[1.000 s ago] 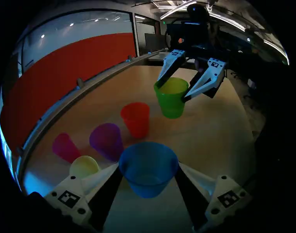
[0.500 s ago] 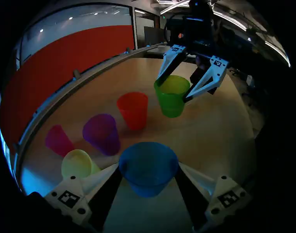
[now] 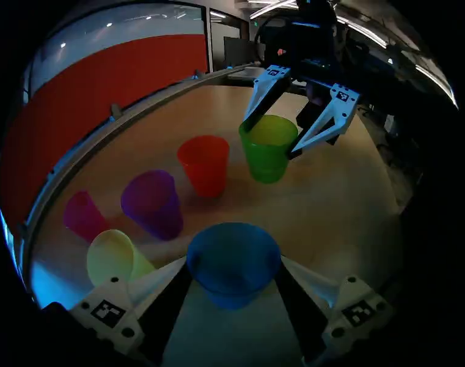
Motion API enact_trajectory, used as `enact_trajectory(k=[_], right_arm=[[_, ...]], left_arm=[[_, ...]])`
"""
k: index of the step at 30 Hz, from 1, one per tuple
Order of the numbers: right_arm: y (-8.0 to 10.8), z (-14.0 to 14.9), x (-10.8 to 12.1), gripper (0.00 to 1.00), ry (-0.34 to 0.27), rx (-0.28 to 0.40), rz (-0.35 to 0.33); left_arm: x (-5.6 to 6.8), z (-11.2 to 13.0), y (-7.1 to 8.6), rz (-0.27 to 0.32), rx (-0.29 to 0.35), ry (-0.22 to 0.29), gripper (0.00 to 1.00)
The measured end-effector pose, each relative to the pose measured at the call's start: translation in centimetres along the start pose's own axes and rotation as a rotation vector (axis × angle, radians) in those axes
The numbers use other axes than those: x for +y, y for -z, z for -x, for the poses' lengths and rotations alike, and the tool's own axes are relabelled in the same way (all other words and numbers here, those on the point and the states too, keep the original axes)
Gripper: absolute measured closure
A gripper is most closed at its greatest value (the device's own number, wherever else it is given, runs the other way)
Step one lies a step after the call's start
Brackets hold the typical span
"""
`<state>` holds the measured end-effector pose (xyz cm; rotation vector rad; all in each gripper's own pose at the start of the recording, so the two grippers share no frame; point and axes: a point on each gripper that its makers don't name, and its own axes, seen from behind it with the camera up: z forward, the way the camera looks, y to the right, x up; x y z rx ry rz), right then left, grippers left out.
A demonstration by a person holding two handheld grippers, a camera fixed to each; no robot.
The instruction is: Pour water
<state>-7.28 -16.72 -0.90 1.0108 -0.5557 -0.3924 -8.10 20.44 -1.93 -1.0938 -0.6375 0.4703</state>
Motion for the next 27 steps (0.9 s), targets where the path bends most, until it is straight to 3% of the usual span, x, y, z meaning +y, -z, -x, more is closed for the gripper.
enact_trajectory(k=[17, 24, 27], right_arm=[[-0.6, 0.2, -0.4, 0.06, 0.006, -0.01, -0.002], [-0.9, 0.1, -0.5, 0.07, 0.008, -0.015, -0.006], [-0.9, 0.1, -0.5, 0.06, 0.006, -0.016, -0.006]], left_arm=[[0.0, 1.5, 0.8, 0.008, 0.004, 0.038, 0.14], [0.3, 2.5, 0.7, 0.007, -0.022, 0.026, 0.14], [0.5, 2.8, 0.7, 0.011, -0.032, 0.015, 0.07]])
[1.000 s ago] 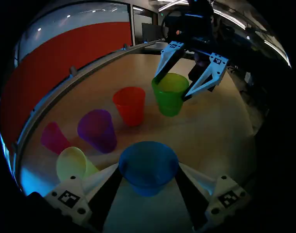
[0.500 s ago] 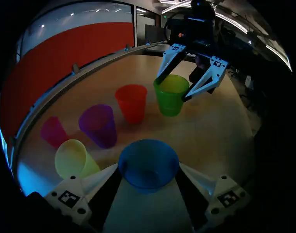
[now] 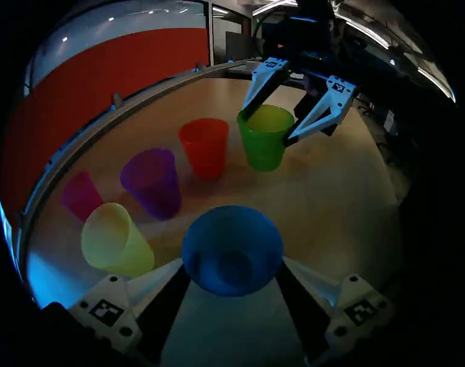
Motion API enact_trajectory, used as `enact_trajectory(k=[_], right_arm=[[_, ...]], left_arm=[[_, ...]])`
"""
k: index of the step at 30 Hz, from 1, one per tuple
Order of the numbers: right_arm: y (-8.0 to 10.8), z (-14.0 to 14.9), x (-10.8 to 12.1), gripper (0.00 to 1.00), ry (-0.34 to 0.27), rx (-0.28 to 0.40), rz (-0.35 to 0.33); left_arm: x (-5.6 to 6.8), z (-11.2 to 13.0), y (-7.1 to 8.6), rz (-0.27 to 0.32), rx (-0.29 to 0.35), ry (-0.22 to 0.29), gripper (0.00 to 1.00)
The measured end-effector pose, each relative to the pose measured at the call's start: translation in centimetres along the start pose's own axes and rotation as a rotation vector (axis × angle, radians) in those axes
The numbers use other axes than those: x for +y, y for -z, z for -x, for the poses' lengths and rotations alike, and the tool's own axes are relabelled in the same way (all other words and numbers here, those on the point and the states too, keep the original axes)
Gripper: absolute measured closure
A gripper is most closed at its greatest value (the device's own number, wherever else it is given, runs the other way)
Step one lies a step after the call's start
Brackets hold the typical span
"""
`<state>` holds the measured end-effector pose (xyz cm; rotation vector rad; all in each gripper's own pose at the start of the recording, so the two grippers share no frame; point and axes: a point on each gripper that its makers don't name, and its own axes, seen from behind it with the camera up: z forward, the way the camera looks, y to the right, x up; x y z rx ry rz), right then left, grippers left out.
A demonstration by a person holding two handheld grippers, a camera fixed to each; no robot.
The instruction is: Pour water
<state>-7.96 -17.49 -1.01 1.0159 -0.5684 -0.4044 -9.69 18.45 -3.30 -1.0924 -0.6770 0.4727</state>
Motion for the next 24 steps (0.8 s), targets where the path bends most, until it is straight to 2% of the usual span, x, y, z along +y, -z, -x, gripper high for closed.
enact_trajectory(k=[3, 15, 24], right_arm=[[-0.1, 0.2, 0.0, 0.06, -0.004, -0.005, -0.002], [-0.8, 1.7, 0.1, 0.06, -0.016, -0.031, -0.009], [-1.2, 2.1, 0.1, 0.07, -0.025, -0.035, -0.007]], left_arm=[[0.3, 0.2, 0.0, 0.007, -0.013, -0.003, 0.01], [0.4, 1.0, 0.2, 0.012, -0.044, 0.035, 0.01], [0.8, 1.7, 0.7, 0.01, -0.059, 0.03, 0.01]])
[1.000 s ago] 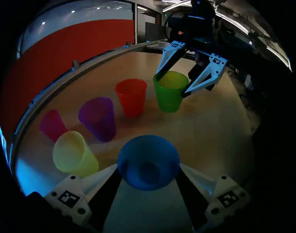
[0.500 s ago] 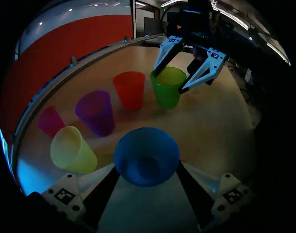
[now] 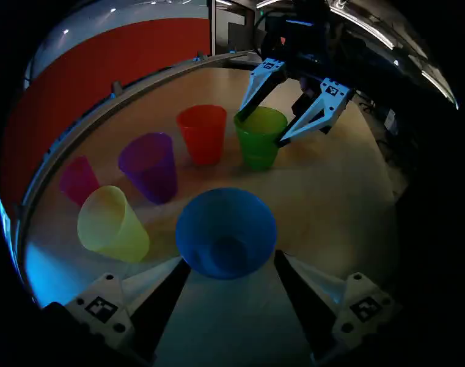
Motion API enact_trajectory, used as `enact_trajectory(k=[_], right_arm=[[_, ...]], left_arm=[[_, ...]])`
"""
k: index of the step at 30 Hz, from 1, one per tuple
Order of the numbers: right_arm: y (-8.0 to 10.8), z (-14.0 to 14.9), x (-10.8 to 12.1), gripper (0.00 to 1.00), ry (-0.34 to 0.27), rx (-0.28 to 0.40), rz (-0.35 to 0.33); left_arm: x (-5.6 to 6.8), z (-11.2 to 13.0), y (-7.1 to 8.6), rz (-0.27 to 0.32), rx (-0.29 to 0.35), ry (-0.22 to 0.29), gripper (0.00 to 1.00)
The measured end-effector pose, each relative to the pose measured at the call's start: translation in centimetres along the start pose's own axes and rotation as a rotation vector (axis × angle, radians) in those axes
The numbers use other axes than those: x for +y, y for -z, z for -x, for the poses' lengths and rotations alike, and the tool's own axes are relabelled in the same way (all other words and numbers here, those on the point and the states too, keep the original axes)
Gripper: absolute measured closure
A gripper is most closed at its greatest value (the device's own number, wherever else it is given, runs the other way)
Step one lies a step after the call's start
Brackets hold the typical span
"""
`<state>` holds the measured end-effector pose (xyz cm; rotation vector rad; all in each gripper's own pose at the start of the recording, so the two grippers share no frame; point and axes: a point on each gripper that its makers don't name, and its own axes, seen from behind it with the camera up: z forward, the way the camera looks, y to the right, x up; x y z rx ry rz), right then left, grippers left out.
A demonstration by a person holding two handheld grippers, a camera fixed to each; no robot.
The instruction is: Pour water
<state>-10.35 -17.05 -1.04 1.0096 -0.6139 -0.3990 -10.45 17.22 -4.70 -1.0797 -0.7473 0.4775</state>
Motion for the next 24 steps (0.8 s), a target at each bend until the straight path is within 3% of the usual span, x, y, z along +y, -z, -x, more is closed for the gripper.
enact_trajectory(k=[24], right_arm=[[0.7, 1.1, -0.3, 0.01, -0.033, -0.017, 0.011]], left_arm=[[0.3, 0.9, 0.9, -0.011, -0.006, 0.015, 0.01]])
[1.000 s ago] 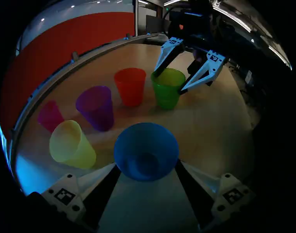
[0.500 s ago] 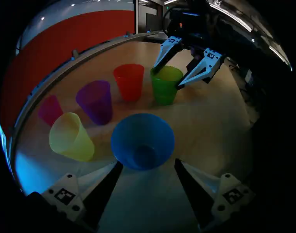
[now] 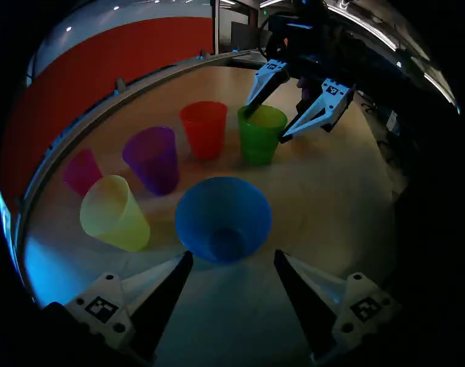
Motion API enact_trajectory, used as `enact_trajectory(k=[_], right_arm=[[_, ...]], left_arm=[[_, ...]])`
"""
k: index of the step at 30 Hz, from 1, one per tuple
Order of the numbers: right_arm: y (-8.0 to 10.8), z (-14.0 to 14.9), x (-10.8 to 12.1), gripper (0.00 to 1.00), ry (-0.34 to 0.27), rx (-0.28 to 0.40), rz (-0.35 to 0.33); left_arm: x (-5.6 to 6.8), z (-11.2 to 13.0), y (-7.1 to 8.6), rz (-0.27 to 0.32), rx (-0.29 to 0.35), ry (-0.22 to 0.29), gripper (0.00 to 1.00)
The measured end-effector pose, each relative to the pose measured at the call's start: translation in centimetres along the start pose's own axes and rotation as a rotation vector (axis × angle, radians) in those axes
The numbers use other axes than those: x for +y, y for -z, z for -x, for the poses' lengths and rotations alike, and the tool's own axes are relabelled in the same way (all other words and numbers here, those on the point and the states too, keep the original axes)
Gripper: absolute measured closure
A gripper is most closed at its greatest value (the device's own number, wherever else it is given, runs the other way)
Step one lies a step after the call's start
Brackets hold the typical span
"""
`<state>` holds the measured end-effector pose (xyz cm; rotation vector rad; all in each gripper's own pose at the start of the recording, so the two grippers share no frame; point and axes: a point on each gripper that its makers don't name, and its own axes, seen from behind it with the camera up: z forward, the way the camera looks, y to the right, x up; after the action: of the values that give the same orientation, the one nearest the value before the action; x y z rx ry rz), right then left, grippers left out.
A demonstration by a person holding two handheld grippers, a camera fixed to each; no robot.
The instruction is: Pour water
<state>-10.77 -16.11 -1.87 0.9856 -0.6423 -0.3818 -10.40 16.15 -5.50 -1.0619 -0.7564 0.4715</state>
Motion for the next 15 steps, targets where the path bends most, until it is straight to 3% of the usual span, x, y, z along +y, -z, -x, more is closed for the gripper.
enact_trajectory(k=[15], right_arm=[[2.3, 1.9, 0.2, 0.0, 0.009, -0.04, 0.039]], left_arm=[[-0.2, 1.6, 2.0, -0.046, 0.001, 0.041, 0.01]])
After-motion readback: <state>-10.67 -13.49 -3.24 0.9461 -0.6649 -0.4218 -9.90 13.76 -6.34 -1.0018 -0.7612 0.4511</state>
